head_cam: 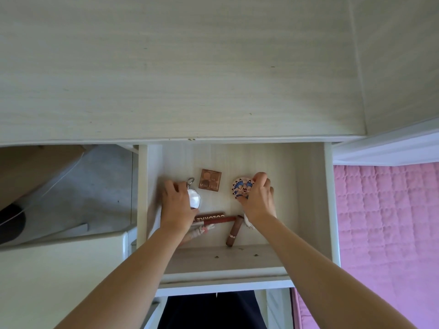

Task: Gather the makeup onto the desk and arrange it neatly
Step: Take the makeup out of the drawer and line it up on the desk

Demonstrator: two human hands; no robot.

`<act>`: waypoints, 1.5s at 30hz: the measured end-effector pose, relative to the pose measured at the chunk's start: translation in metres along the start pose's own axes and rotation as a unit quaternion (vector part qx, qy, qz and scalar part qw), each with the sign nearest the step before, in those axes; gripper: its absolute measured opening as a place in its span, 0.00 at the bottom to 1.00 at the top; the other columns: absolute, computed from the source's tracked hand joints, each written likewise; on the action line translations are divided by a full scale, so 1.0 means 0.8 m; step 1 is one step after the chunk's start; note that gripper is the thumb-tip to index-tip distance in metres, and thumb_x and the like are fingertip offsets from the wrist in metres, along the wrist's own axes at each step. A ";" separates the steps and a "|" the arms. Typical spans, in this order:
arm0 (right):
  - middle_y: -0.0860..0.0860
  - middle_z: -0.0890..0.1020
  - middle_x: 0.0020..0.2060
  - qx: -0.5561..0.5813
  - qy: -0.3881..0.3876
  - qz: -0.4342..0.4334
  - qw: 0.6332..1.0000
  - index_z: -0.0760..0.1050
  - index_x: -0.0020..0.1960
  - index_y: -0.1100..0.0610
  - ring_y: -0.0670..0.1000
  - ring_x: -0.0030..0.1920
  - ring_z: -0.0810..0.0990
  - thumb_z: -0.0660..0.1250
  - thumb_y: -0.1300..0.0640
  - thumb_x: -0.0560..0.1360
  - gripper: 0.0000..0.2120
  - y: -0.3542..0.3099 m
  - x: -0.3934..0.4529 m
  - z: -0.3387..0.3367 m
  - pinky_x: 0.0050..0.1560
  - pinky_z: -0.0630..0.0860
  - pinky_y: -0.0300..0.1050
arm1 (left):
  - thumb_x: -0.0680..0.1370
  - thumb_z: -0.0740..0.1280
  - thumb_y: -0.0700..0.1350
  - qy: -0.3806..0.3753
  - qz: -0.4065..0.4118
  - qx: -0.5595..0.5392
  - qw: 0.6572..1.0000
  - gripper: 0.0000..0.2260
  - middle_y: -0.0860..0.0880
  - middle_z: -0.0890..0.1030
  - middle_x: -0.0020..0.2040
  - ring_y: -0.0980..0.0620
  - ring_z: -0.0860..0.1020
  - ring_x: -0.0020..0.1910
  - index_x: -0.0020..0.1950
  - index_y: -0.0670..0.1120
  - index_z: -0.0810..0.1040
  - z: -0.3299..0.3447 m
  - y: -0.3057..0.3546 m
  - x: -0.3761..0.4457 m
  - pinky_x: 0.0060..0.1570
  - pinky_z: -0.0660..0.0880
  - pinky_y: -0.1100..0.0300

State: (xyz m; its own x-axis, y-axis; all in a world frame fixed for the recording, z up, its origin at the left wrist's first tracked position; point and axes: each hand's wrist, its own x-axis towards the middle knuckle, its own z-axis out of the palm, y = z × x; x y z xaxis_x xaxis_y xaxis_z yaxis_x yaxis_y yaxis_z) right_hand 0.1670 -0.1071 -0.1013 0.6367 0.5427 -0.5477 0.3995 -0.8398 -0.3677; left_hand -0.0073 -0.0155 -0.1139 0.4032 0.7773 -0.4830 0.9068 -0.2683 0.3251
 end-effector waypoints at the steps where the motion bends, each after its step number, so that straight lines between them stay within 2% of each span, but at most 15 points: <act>1: 0.58 0.69 0.59 0.019 0.000 -0.001 1.000 0.60 0.62 0.59 0.61 0.57 0.71 0.72 0.62 0.71 0.27 0.000 -0.003 0.001 0.53 0.74 0.53 | 0.65 0.79 0.42 0.001 -0.001 -0.025 1.000 0.31 0.42 0.62 0.58 0.45 0.70 0.53 0.63 0.41 0.69 0.000 0.000 -0.004 0.55 0.71 0.58; 6: 0.55 0.66 0.56 0.116 -0.010 -0.007 0.993 0.62 0.63 0.54 0.55 0.45 0.73 0.64 0.66 0.75 0.20 0.000 -0.015 0.002 0.44 0.72 0.45 | 0.66 0.78 0.39 0.018 -0.018 -0.124 0.992 0.26 0.47 0.61 0.54 0.48 0.70 0.49 0.60 0.41 0.70 0.000 0.001 -0.016 0.49 0.69 0.62; 11: 0.56 0.68 0.59 0.148 -0.011 0.016 0.989 0.63 0.69 0.56 0.55 0.52 0.73 0.63 0.64 0.77 0.22 -0.008 -0.032 -0.005 0.51 0.71 0.41 | 0.66 0.77 0.43 -0.002 -0.082 -0.266 0.960 0.27 0.49 0.69 0.56 0.54 0.71 0.50 0.61 0.46 0.69 -0.020 0.012 -0.031 0.44 0.68 0.65; 14: 0.56 0.71 0.61 0.186 -0.012 0.021 0.982 0.63 0.69 0.56 0.53 0.56 0.74 0.63 0.63 0.77 0.21 -0.017 -0.048 -0.016 0.50 0.72 0.40 | 0.67 0.77 0.41 -0.017 -0.118 -0.392 0.912 0.24 0.50 0.73 0.51 0.63 0.80 0.39 0.56 0.50 0.69 -0.044 0.023 -0.042 0.24 0.70 0.75; 16: 0.55 0.74 0.61 0.215 -0.018 0.019 0.976 0.63 0.69 0.54 0.50 0.55 0.74 0.62 0.63 0.77 0.22 -0.026 -0.062 -0.026 0.50 0.74 0.40 | 0.66 0.78 0.41 -0.028 -0.133 -0.443 0.886 0.22 0.52 0.75 0.47 0.68 0.79 0.33 0.52 0.53 0.70 -0.060 0.028 -0.050 0.19 0.68 0.75; 18: 0.55 0.75 0.61 0.227 -0.018 0.004 0.974 0.63 0.70 0.51 0.50 0.56 0.75 0.62 0.63 0.77 0.23 -0.036 -0.074 -0.037 0.52 0.77 0.44 | 0.64 0.80 0.45 -0.025 -0.122 -0.442 0.888 0.22 0.54 0.78 0.46 0.60 0.81 0.35 0.48 0.57 0.71 -0.079 0.030 -0.057 0.25 0.73 0.71; 20: 0.54 0.74 0.61 0.240 -0.020 -0.014 0.970 0.62 0.70 0.47 0.52 0.58 0.76 0.61 0.64 0.78 0.24 -0.047 -0.086 -0.048 0.54 0.79 0.48 | 0.62 0.81 0.49 -0.037 -0.119 -0.452 0.883 0.23 0.55 0.80 0.48 0.59 0.80 0.44 0.50 0.58 0.72 -0.096 0.031 -0.063 0.38 0.77 0.65; 22: 0.53 0.74 0.61 0.256 -0.015 -0.025 0.966 0.63 0.69 0.45 0.51 0.58 0.77 0.61 0.65 0.78 0.24 -0.059 -0.096 -0.059 0.48 0.80 0.41 | 0.63 0.80 0.52 -0.042 -0.121 -0.480 0.868 0.24 0.54 0.81 0.49 0.56 0.80 0.47 0.54 0.56 0.73 -0.116 0.031 -0.066 0.45 0.77 0.60; 25: 0.51 0.74 0.60 0.266 0.004 -0.037 0.963 0.66 0.66 0.44 0.49 0.55 0.77 0.61 0.65 0.77 0.23 -0.079 -0.105 -0.077 0.41 0.75 0.30 | 0.69 0.71 0.59 -0.023 -0.102 -0.517 0.850 0.17 0.52 0.81 0.50 0.54 0.79 0.50 0.53 0.53 0.76 -0.145 0.033 -0.067 0.45 0.73 0.60; 29: 0.50 0.77 0.58 0.308 0.023 -0.046 0.950 0.66 0.64 0.43 0.48 0.53 0.79 0.61 0.64 0.76 0.22 -0.108 -0.111 -0.101 0.50 0.78 0.42 | 0.77 0.64 0.53 -0.009 -0.067 -0.524 0.849 0.05 0.53 0.79 0.49 0.57 0.76 0.49 0.50 0.55 0.76 -0.179 0.031 -0.064 0.43 0.69 0.62; 32: 0.48 0.78 0.55 0.345 0.027 -0.061 0.936 0.66 0.59 0.39 0.47 0.53 0.79 0.61 0.64 0.75 0.22 -0.134 -0.106 -0.119 0.50 0.78 0.43 | 0.76 0.64 0.55 0.027 -0.029 -0.497 0.867 0.06 0.55 0.79 0.45 0.63 0.75 0.42 0.50 0.55 0.76 -0.209 0.032 -0.057 0.42 0.68 0.64; 35: 0.48 0.79 0.54 0.373 0.025 -0.082 0.924 0.66 0.58 0.40 0.45 0.51 0.80 0.64 0.62 0.75 0.20 -0.161 -0.094 -0.137 0.43 0.76 0.35 | 0.79 0.65 0.48 0.077 0.004 -0.479 0.874 0.04 0.54 0.77 0.43 0.57 0.73 0.41 0.52 0.50 0.75 -0.236 0.035 -0.041 0.42 0.68 0.64; 39: 0.48 0.78 0.56 0.366 0.040 -0.111 0.923 0.67 0.60 0.42 0.45 0.52 0.79 0.65 0.60 0.76 0.18 -0.201 -0.066 -0.161 0.45 0.74 0.34 | 0.79 0.64 0.42 0.125 0.019 -0.465 0.876 0.07 0.57 0.77 0.47 0.59 0.73 0.43 0.57 0.48 0.74 -0.271 0.044 -0.011 0.40 0.68 0.75; 42: 0.51 0.76 0.58 0.342 0.039 -0.128 0.930 0.67 0.63 0.45 0.49 0.55 0.78 0.64 0.62 0.76 0.19 -0.228 -0.039 -0.176 0.51 0.76 0.41 | 0.79 0.63 0.41 0.137 0.043 -0.422 0.895 0.09 0.55 0.77 0.51 0.55 0.74 0.48 0.59 0.48 0.73 -0.295 0.049 0.019 0.48 0.70 0.65; 45: 0.52 0.76 0.59 0.316 0.036 -0.148 0.936 0.67 0.64 0.47 0.50 0.54 0.77 0.63 0.62 0.76 0.20 -0.253 -0.010 -0.187 0.49 0.75 0.41 | 0.79 0.63 0.39 0.150 0.068 -0.366 0.916 0.11 0.51 0.77 0.55 0.54 0.73 0.52 0.61 0.45 0.72 -0.314 0.051 0.055 0.52 0.67 0.63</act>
State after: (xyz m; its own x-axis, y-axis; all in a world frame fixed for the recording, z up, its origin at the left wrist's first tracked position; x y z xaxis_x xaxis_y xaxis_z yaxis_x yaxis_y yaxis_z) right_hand 0.1795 0.0566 0.0897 0.6125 0.7282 -0.3074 0.1096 -0.4634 -0.8794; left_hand 0.0169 0.1508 0.0824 0.3544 0.9159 -0.1883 0.4818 -0.0063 0.8763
